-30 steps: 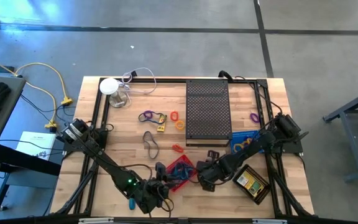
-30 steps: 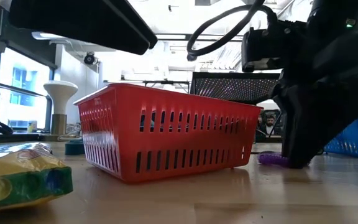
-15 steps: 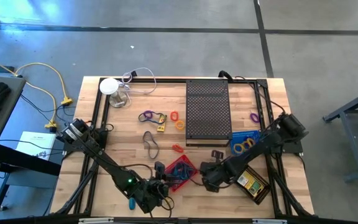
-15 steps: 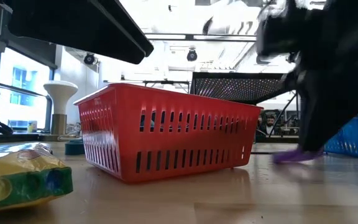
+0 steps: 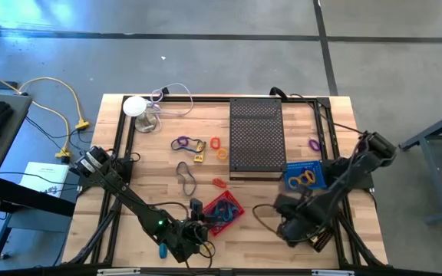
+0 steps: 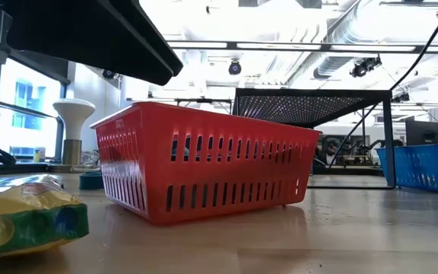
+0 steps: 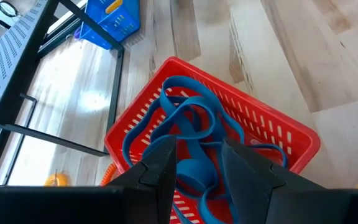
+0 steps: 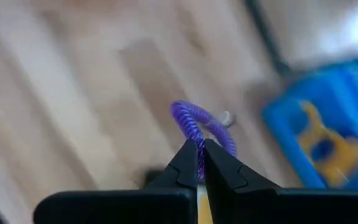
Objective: Pick & Place Office Desk Supplies
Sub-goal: Put the purple spring keychain into the blue basket
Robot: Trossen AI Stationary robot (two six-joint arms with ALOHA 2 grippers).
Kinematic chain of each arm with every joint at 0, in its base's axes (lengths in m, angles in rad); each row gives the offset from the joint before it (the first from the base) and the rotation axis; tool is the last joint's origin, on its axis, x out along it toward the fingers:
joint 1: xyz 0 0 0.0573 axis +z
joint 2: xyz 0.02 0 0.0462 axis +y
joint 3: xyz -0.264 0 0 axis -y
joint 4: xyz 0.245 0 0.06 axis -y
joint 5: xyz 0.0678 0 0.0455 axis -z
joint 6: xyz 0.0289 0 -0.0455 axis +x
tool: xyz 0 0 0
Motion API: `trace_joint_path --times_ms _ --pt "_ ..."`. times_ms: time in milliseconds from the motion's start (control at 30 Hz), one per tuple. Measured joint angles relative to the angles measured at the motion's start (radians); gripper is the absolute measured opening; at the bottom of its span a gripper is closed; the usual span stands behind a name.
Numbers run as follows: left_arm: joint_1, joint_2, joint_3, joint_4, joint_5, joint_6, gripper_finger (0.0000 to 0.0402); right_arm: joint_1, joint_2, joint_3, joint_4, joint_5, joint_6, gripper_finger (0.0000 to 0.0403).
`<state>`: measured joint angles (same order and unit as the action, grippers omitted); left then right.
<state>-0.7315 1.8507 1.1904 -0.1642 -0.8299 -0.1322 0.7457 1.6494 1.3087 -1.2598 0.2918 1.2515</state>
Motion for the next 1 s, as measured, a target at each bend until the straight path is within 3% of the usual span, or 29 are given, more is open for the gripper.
trace_joint_path --times_ms 200,400,667,1000 --pt "0.0 0.0 0.0 -0.002 0.005 0.004 0.012 0.065 -0.027 0.013 -0.316 -0.016 0.295 0.0003" --pt "0.01 0.0 0.0 -0.001 0.039 -0.011 0.012 0.052 -0.06 -0.058 -0.31 0.115 0.362 0.0003" --pt "0.007 0.0 0.0 -0.002 0.043 -0.019 0.012 -0.068 -0.064 -0.232 -0.308 0.011 0.371 0.0003" --pt "0.01 0.0 -0.001 -0.025 0.043 -0.023 0.012 -0.157 -0.064 -0.324 -0.238 0.042 0.311 0.0024"
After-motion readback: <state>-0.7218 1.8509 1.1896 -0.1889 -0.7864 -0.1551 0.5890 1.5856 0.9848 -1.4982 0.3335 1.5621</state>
